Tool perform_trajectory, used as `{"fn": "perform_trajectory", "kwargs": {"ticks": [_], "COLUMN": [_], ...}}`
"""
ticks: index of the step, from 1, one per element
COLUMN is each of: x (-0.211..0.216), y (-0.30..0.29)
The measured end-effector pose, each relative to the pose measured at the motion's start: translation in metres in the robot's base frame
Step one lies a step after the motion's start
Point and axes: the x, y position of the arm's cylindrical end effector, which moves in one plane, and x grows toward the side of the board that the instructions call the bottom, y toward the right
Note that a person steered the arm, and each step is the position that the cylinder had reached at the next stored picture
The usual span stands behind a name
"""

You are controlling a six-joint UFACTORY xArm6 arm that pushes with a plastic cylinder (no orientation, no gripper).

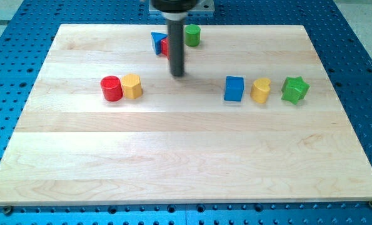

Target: Separate the hexagon from the red circle

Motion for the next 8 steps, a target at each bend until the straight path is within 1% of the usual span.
{"fn": "perform_trajectory", "kwargs": {"ticks": [1,2,3,4,5,6,7,8], "x": [0.019,0.037,0.037,0.037,0.088,0.099,0.053,0.029], "y": [0.048,0.053,0.113,0.116,0.014,-0.132,-0.249,-0.257]}}
